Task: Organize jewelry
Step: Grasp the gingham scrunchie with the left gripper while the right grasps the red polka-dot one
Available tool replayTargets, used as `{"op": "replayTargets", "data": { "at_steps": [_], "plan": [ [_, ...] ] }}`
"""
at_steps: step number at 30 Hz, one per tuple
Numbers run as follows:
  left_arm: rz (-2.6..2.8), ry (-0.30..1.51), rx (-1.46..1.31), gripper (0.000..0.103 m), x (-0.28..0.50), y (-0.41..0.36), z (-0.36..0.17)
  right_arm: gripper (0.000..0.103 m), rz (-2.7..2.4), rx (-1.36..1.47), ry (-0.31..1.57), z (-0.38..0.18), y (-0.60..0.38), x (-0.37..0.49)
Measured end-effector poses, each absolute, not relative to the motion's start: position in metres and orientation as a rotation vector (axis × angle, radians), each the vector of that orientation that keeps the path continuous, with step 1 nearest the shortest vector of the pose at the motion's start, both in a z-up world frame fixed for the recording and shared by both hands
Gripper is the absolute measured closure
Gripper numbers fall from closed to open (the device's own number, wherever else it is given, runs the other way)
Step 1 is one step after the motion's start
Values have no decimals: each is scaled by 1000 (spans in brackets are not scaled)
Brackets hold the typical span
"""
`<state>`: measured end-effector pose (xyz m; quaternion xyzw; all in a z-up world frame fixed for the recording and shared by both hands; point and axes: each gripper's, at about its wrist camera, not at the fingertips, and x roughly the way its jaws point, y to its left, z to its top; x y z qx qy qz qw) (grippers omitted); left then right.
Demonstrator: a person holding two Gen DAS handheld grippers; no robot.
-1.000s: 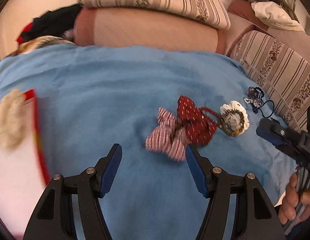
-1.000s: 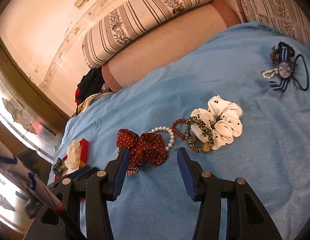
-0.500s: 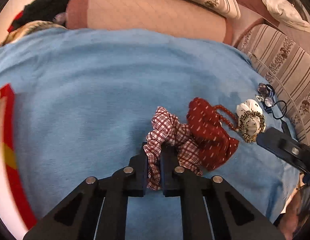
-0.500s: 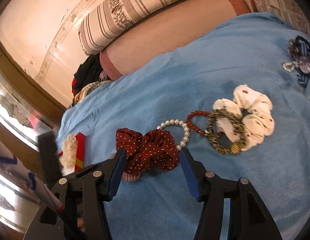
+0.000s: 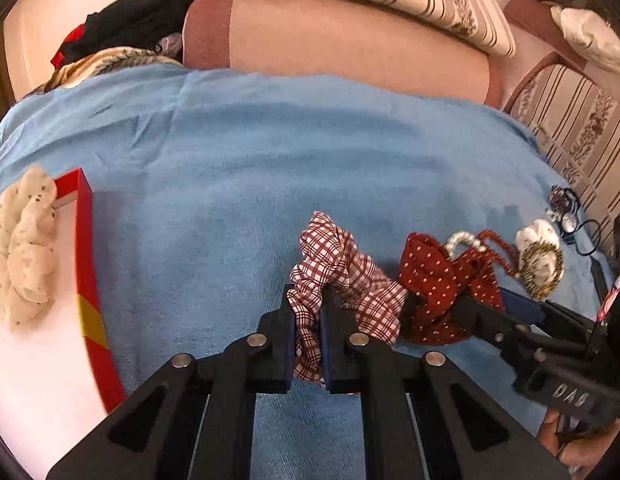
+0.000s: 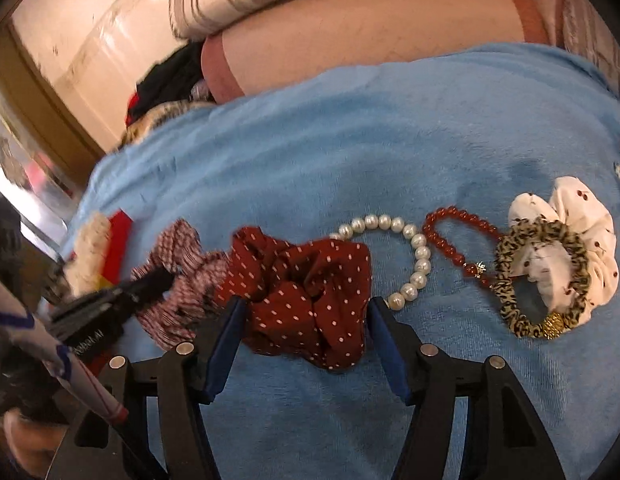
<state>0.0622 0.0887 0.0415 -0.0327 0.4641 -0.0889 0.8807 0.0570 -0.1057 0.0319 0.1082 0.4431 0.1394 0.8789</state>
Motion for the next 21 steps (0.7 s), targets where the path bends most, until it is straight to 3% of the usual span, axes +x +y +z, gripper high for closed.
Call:
{"op": "replayTargets", "data": {
  "at_steps": [1, 3, 4, 12, 21],
  "plan": [
    [-182, 980, -61, 93, 64, 87, 38, 59, 282, 206, 916, 30, -104, 57],
    [-177, 996, -50, 93, 68, 83, 32, 82, 297, 184, 917, 29, -101, 57],
    [-174, 996, -46, 93, 68, 83, 30, 85, 294, 174, 908, 31, -100, 56],
    [-171, 864, -77, 95, 61, 89, 51, 88, 297, 178, 708, 72, -114, 31],
    [-204, 777, -77, 95, 50, 87, 72, 88, 314, 244, 648, 85, -122, 24]
  ]
}}
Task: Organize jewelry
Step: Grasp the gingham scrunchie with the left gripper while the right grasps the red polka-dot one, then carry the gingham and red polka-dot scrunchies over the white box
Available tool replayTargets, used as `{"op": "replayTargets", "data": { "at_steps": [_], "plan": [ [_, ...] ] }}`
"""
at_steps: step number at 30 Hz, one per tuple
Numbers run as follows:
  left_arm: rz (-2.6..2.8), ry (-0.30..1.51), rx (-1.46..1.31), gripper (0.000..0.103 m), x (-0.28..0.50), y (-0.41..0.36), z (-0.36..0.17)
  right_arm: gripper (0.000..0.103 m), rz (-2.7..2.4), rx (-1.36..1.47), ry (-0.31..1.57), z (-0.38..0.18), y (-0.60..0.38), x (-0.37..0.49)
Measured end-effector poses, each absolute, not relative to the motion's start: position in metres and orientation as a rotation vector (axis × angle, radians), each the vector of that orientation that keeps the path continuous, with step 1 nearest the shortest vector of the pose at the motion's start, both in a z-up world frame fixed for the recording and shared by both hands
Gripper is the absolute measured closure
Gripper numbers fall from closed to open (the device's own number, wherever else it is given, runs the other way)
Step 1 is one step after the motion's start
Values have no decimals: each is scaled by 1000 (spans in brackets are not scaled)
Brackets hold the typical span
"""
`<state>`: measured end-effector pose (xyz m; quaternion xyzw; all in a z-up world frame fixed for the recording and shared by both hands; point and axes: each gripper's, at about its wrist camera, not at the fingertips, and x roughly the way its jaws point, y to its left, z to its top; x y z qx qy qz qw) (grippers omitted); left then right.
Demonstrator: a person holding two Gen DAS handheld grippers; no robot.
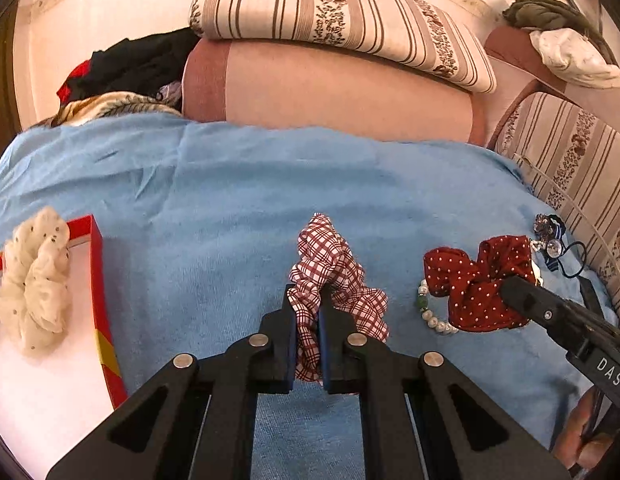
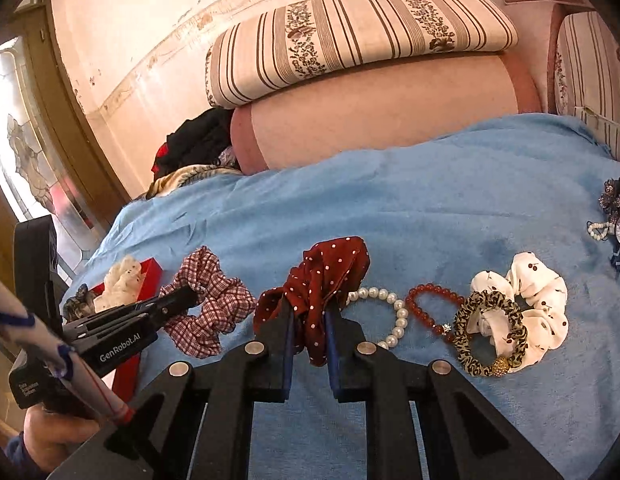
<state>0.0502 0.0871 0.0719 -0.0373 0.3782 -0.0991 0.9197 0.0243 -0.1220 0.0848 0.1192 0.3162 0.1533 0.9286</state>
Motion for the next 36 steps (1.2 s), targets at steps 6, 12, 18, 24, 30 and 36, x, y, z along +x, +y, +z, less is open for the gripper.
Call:
{"op": "replayTargets", "data": {
  "at_steps": [6, 12, 18, 24, 30, 36],
  "plan": [
    [-195, 765, -59, 95, 49, 85, 74, 88, 316, 241, 635, 85, -121, 22],
    [-177, 736, -27, 95, 45, 82, 79, 88, 331, 239, 634, 85, -122, 20],
    [-159, 715, 4, 95, 42, 80, 83, 88, 343, 235, 626, 87, -119, 18],
    [-142, 710, 8, 95, 41, 82, 84, 88, 356, 233, 620, 86, -118, 18],
    [-124, 698, 26, 95, 36, 83, 88, 88, 369, 232, 617, 87, -115, 18],
    [-87, 670, 51, 95, 26, 98, 96, 88, 404, 229, 615, 88, -105, 13]
  ]
}}
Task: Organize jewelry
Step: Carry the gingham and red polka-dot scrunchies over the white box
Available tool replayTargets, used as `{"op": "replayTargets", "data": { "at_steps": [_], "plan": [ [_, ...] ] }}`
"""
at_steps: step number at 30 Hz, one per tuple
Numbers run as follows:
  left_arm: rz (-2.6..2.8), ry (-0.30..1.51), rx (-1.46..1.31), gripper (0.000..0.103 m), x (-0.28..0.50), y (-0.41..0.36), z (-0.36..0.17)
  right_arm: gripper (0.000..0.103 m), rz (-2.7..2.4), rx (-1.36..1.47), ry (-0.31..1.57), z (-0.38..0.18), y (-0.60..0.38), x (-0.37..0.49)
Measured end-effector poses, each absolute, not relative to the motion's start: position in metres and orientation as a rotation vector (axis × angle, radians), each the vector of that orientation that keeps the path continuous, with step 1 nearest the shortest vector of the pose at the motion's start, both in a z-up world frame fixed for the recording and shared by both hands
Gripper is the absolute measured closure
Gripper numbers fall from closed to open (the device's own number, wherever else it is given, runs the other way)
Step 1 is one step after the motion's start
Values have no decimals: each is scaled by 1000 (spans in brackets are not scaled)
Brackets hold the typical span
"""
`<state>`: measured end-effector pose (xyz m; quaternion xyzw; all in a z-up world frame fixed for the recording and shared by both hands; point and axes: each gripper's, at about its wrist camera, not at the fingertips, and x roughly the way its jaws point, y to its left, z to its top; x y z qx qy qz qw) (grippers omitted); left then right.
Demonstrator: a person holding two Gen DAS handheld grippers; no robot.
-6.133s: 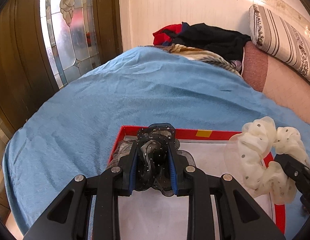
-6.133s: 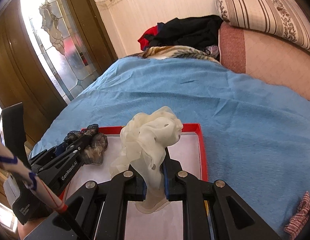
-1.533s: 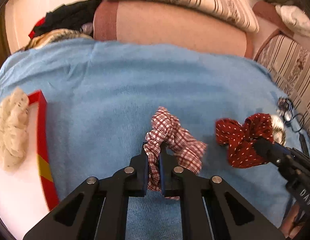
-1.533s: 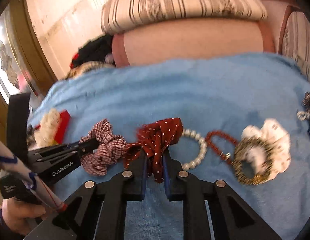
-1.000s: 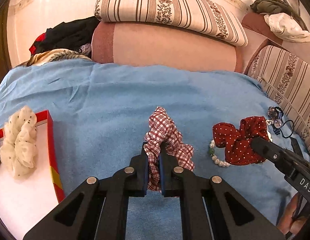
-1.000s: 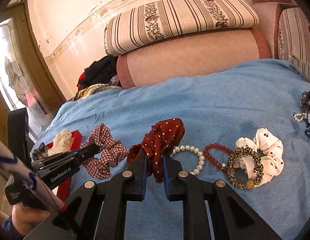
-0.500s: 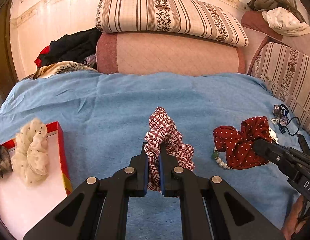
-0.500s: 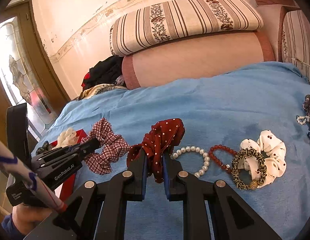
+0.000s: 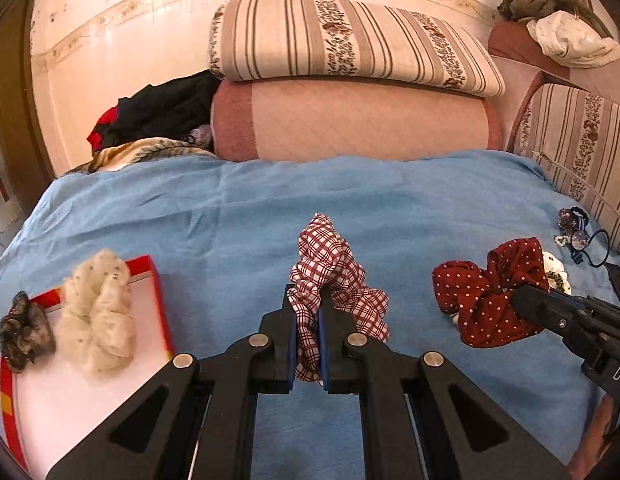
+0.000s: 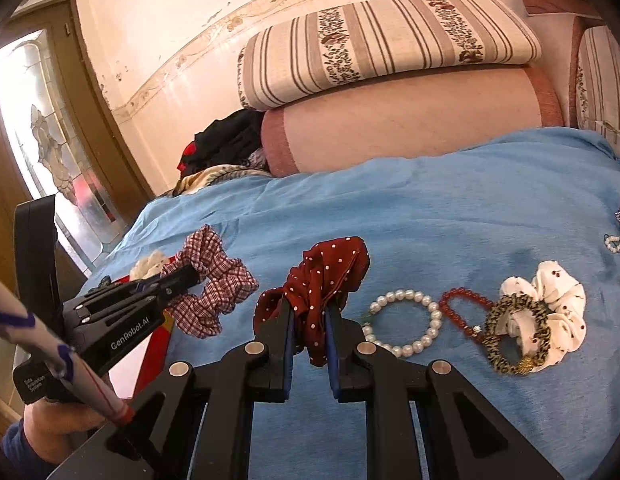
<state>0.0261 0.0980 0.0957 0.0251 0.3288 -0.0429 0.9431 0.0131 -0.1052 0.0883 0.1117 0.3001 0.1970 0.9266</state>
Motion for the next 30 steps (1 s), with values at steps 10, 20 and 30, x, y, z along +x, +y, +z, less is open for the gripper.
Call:
{"op": "replayTargets", "data": {
  "at_steps": [10, 20, 30],
  "plan": [
    [-46, 645, -11, 95, 19, 143, 112, 88, 456, 239, 615, 97, -70, 2],
    [48, 612, -100, 95, 13, 209, 127, 88, 584, 210, 597, 118, 10, 0],
    [203, 660, -187, 95, 9, 288, 121, 88, 704, 193, 629, 119, 82, 7]
  ]
}}
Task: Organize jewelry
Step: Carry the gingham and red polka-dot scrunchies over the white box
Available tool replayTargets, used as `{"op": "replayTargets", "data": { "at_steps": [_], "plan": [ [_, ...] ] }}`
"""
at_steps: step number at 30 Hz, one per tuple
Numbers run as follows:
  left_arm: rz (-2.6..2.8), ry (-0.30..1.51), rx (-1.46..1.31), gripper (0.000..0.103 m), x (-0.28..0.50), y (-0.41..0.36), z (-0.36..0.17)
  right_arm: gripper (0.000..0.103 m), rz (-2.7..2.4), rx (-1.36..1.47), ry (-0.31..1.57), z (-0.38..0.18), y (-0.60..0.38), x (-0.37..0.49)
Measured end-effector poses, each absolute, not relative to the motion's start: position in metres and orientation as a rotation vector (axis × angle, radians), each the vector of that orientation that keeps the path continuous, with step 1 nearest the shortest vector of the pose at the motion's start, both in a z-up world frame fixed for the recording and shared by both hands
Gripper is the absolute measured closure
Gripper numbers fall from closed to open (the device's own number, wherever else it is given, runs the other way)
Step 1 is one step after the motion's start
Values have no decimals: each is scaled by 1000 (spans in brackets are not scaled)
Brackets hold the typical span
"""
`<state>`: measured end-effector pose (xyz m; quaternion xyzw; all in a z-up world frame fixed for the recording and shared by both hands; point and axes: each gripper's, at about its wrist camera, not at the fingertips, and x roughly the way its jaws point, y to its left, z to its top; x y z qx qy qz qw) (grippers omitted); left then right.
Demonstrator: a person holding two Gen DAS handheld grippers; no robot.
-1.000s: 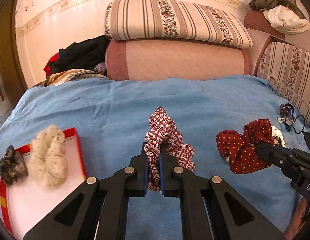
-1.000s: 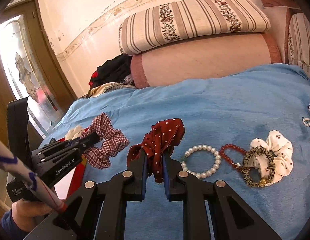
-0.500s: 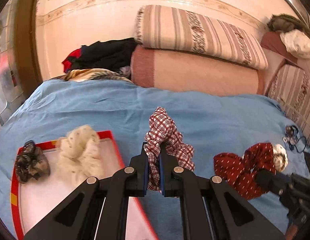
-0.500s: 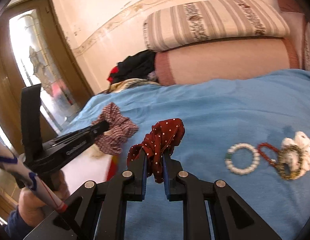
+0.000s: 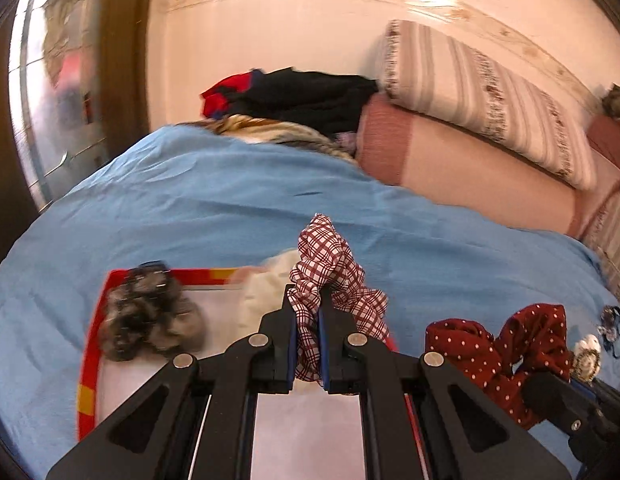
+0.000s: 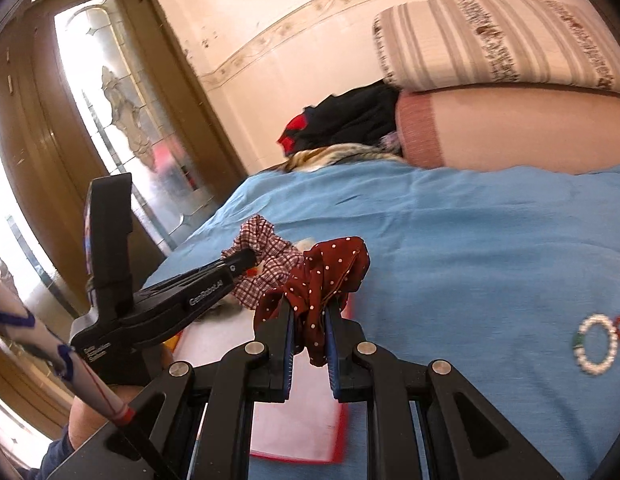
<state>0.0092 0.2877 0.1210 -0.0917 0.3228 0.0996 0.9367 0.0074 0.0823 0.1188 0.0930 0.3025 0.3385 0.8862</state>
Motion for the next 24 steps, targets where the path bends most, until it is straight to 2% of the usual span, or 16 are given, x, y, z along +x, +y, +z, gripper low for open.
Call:
{"op": "replayTargets", "data": {
  "at_steps": [9, 24],
  "plan": [
    [295, 774, -284, 95, 16, 337, 96, 88, 761, 199, 729, 94, 134, 28],
    [355, 877, -290, 94, 28, 347, 74, 88, 699, 160, 869, 58, 153, 53]
  ]
}}
